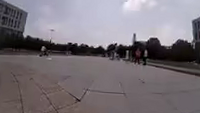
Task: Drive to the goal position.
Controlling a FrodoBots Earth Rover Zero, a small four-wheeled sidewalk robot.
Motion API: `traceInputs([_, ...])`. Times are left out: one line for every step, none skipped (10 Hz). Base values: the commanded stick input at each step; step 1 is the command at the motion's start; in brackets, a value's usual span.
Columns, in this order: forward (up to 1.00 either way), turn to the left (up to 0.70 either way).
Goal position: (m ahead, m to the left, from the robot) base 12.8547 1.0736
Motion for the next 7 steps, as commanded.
traceInputs([0.7,0.1])
traceInputs([0.7,0.03])
traceInputs([0.7,0.02])
traceInputs([0.7,0.0])
traceInputs([0.7,0.0])
traceInputs([0.7,0.0])
traceInputs([0.7,0.0])
